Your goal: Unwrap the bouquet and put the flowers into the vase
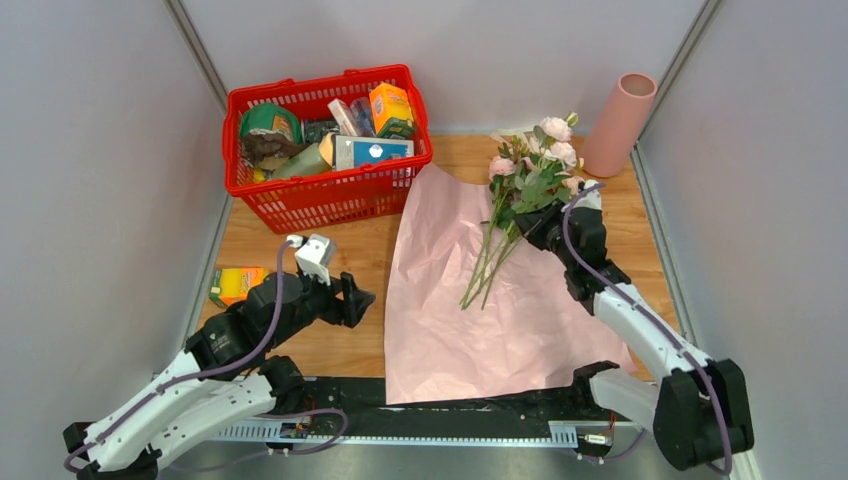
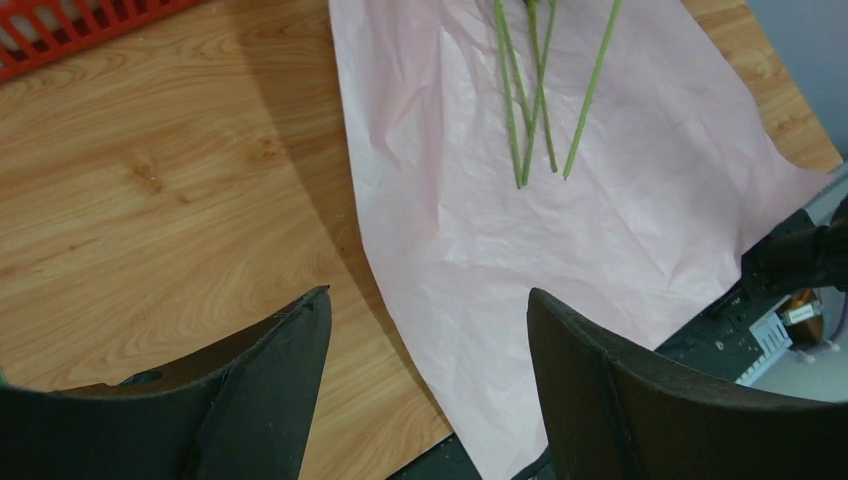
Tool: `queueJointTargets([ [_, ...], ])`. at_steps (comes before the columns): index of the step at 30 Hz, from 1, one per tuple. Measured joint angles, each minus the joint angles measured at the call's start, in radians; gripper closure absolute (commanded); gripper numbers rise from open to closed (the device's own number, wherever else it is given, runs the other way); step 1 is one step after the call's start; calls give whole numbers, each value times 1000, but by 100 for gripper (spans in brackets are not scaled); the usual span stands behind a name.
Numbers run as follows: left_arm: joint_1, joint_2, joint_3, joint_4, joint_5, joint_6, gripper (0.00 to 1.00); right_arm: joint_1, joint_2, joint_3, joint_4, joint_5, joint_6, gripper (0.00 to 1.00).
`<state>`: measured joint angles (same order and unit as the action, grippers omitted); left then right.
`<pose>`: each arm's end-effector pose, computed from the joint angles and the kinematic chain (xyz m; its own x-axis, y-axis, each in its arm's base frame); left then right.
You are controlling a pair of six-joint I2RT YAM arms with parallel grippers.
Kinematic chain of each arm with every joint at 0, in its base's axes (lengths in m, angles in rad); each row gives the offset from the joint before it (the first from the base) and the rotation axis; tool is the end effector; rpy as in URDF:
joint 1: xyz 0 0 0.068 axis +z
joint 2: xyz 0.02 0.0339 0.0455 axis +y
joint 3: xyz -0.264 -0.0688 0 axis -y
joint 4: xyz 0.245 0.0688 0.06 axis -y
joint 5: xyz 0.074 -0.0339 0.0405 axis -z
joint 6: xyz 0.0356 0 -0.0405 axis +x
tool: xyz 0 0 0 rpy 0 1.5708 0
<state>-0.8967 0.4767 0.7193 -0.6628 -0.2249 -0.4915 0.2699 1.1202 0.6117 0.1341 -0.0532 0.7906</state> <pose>0.0737 -0.0795 0.3074 -0.5239 -0.0813 -0.8479 0.4392 0.8271 -0.3507 0.2406 0.0685 0.2442 -0.4711 0.6061 -0.6409 0.0297 0.7370 0.6752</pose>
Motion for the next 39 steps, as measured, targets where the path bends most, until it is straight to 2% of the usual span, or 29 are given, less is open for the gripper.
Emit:
queueJointTargets([
  [8, 0, 145, 75, 31, 139, 85, 23, 18, -228, 5, -28, 17, -101, 100],
  [12, 0, 190, 75, 7, 122, 120, 22, 18, -259, 85, 3, 74, -201, 100],
  [16, 0, 179, 74, -6, 109, 135, 20, 18, -251, 169, 108, 103, -318, 100],
  [23, 0, 44, 51, 1, 93, 137, 19, 11, -152, 299, 330, 154, -576, 100],
  [27, 0, -8, 45, 1, 72, 137, 19, -41, -66, 397, 407, 169, -676, 100],
  [32, 0, -23, 42, 0, 31, 134, 19, -172, 57, 513, 483, 175, -766, 100],
  [39, 0, -34, 41, -2, 12, 132, 19, -370, 234, 628, 612, 156, -811, 100],
])
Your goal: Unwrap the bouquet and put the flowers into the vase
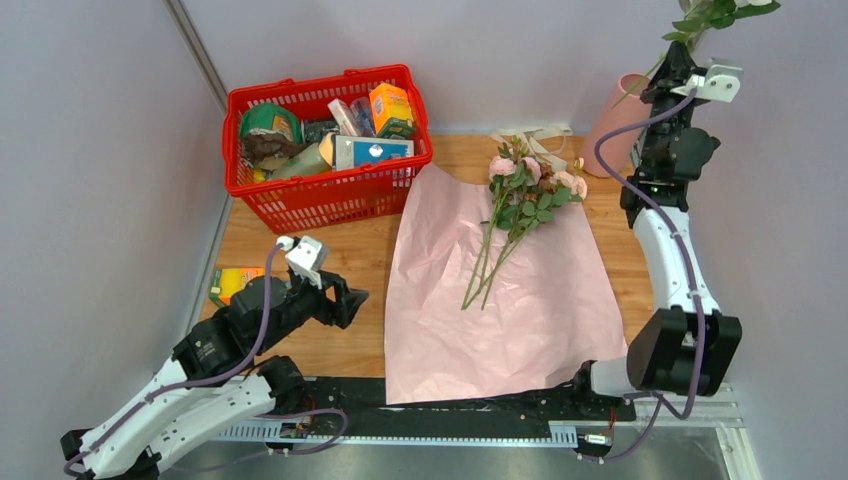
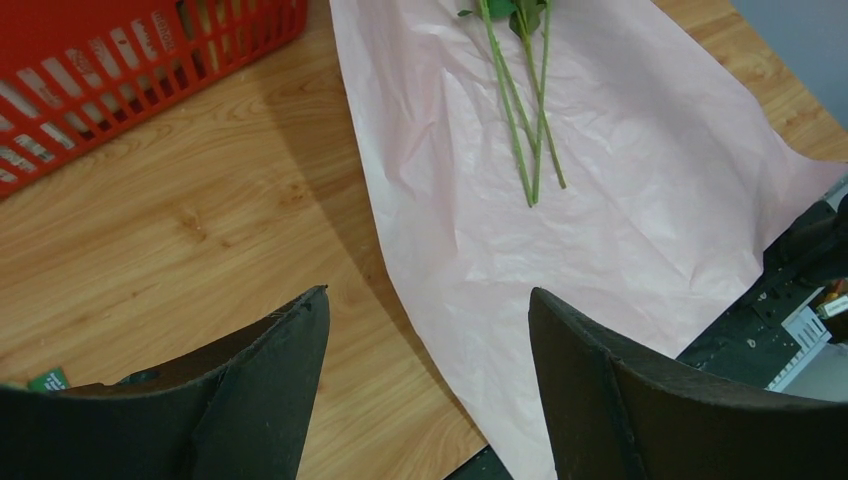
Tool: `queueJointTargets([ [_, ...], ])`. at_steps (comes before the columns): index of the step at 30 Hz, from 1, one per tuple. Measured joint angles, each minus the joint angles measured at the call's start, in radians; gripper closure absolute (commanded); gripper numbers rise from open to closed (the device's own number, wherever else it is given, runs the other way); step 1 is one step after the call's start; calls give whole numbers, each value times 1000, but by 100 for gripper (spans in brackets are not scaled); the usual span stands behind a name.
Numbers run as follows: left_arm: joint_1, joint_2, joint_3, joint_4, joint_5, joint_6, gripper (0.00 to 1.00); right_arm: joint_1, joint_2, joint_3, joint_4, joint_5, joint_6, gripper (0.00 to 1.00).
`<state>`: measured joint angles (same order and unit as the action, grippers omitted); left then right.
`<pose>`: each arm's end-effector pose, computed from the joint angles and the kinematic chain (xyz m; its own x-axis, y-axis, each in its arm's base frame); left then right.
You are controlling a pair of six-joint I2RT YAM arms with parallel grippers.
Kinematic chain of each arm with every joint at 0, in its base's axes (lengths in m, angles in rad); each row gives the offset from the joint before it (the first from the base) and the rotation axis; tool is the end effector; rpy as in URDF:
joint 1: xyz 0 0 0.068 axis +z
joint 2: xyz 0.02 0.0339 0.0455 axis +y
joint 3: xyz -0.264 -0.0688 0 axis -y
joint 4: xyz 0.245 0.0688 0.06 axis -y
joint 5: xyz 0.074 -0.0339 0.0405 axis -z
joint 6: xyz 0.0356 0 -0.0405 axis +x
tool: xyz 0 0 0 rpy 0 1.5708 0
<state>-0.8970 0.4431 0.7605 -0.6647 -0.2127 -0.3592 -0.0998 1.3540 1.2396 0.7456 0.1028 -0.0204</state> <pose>0.0669 -0.0718 0.3231 -0.4238 -0.0199 -0.9055 0.5245 0.8097 -0.2633 0.2999 -0.0337 0.4675 0.5833 -0.0788 -0.8084 0.1935 0.9801 0.0441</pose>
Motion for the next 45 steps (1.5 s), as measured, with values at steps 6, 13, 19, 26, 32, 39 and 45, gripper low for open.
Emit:
queueJointTargets([
  [6, 0, -44, 0, 0, -14, -2, 19, -63, 180, 149, 64, -37, -29, 100],
  [13, 0, -51, 0, 0, -32, -2, 19, -72, 343, 332, 83, -61, -71, 100],
  [19, 0, -51, 0, 0, -37, -2, 19, -74, 467, 469, 83, -97, -90, 100],
  [26, 0, -63, 0, -1, -50, -3, 19, -74, 609, 543, 53, -105, -90, 100],
  [32, 0, -63, 0, -1, -53, -6, 19, -75, 647, 543, -2, -105, -91, 100],
  [39, 0, -63, 0, -1, -52, -6, 19, -77, 647, 582, -31, -136, -94, 100],
  [45, 0, -63, 0, -1, -52, -6, 19, -78, 647, 685, -106, -139, -89, 100],
])
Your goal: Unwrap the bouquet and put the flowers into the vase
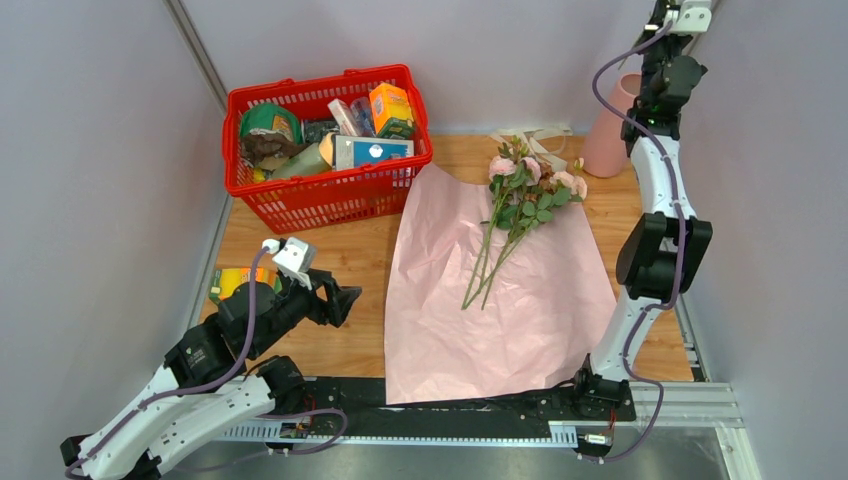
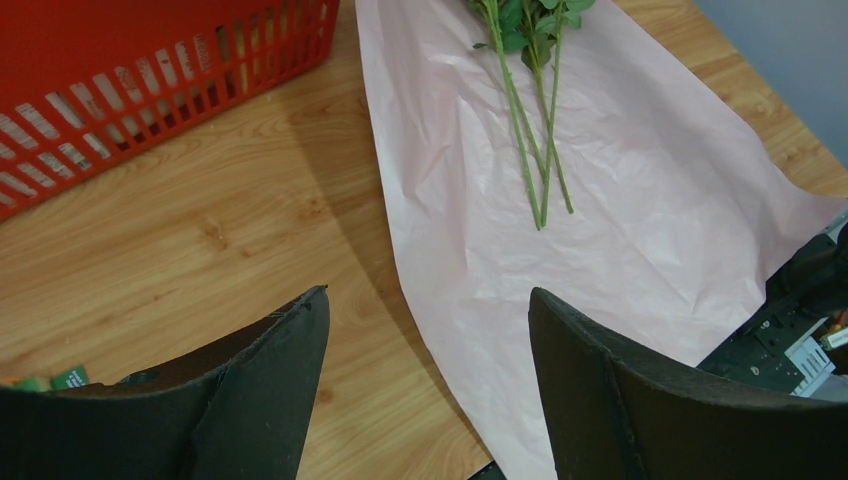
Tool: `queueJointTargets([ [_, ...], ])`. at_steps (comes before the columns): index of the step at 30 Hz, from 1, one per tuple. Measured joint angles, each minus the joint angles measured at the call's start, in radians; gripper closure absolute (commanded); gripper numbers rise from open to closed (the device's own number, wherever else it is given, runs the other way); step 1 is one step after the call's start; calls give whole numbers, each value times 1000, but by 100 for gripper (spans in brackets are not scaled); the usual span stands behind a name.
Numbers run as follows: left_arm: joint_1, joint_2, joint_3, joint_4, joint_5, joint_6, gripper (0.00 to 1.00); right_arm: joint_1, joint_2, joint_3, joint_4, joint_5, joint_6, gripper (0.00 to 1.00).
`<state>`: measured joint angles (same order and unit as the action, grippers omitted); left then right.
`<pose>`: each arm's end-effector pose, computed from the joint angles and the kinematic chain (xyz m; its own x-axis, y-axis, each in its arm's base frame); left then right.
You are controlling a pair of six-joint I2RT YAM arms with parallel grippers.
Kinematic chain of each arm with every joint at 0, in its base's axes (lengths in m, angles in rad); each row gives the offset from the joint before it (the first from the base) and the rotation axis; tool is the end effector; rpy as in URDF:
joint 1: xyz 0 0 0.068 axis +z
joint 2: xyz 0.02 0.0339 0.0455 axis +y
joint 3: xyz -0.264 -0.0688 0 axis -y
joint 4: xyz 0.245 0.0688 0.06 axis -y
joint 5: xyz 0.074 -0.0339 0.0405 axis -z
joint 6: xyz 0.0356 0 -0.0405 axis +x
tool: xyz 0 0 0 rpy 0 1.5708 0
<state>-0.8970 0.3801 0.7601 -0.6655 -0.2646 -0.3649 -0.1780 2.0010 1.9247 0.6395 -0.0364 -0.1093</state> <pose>0.0597 -0.0599 0.3275 -0.3775 -0.0793 -0.9226 0.4956 0.8243 -0.2736 0.4644 -0.0822 0.4531 0.5063 -0.2018 -0.8384 0.2031 0.9728 -0.1115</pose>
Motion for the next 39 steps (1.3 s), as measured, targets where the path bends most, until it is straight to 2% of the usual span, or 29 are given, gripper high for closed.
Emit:
queueJointTargets([
  [10, 0, -2, 0, 0, 0, 0, 19, -6, -53, 42, -164, 107, 16, 100],
  [19, 0, -9, 0, 0, -7, 0, 19, -29, -50, 21, -213, 115, 23, 100],
  [25, 0, -9, 0, 0, -8, 0, 19, -35, -27, -31, -248, 115, 43, 95],
  [28, 0, -10, 0, 0, -8, 0, 19, -35, -7, -57, -313, 115, 69, 81],
  [32, 0, -10, 0, 0, -8, 0, 19, -35, 2, -80, -414, 119, 109, 74],
  [35, 0, -10, 0, 0, -8, 0, 19, -35, -11, -110, -437, 122, 136, 61],
  [39, 0, -10, 0, 0, -7, 0, 19, -35, -62, -158, -497, 121, 172, 59],
])
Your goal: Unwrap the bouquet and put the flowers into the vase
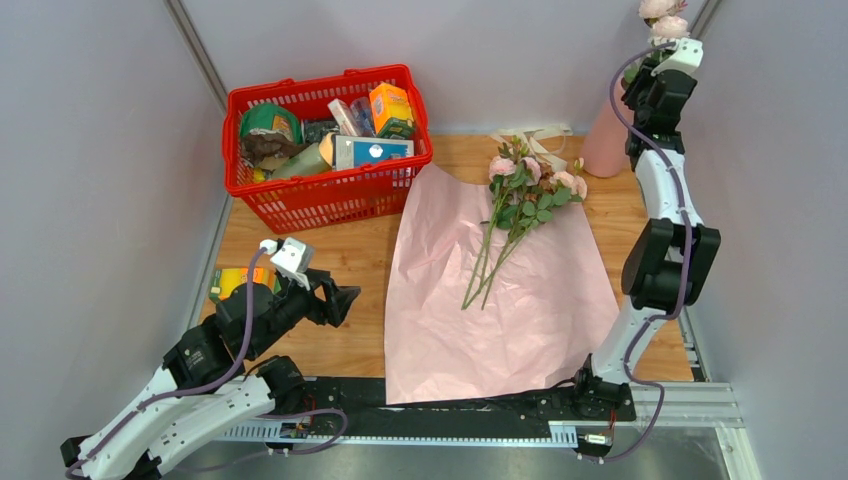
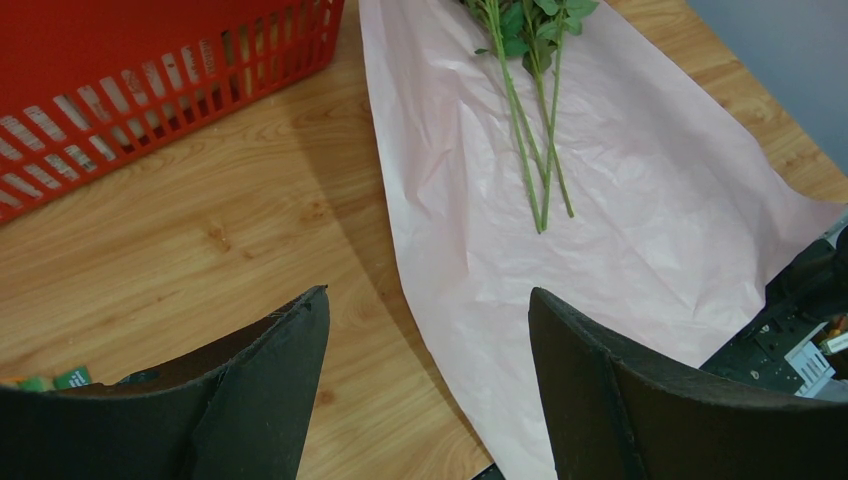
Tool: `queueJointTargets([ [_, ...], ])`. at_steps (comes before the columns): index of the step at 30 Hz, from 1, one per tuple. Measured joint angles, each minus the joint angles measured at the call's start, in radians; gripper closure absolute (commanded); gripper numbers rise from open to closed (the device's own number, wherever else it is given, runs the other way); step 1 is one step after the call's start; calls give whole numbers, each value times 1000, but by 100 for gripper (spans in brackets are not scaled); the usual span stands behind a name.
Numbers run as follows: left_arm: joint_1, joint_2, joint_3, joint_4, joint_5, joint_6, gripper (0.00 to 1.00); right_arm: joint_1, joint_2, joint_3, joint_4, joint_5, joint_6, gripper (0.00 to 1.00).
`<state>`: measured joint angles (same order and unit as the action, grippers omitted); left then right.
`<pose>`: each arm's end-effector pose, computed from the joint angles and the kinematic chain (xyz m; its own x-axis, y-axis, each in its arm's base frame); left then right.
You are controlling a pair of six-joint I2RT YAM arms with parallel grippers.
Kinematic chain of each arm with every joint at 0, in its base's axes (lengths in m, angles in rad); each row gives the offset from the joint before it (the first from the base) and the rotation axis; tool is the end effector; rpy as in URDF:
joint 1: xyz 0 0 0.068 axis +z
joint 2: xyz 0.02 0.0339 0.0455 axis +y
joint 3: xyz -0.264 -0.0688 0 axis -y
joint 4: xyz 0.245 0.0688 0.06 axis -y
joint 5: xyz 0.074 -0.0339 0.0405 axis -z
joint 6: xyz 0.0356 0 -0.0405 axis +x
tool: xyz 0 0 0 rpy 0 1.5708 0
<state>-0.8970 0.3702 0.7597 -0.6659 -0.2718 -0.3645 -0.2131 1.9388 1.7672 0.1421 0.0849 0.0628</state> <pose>0.0586 -0.0581 0.3280 -0.3700 -0.0870 -0.9250 0.4920 0.8262 -0.2745 0.4646 -0.1036 0.3739 -0.0104 0.0662 -0.9978 0.2948 0.9537 0.0602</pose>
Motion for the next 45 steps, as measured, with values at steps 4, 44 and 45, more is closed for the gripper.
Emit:
queueJointTargets([
  [4, 0, 0, 0, 0, 1, 0, 19, 0, -127, -77, -53, -13, 55, 56],
  [44, 0, -29, 0, -60, -111, -126, 21, 107, -385, -1174, 251, -527, 722, 60],
  [45, 0, -42, -1, -58, -114, -131, 21, 112, -366, -1174, 262, -531, 723, 60],
])
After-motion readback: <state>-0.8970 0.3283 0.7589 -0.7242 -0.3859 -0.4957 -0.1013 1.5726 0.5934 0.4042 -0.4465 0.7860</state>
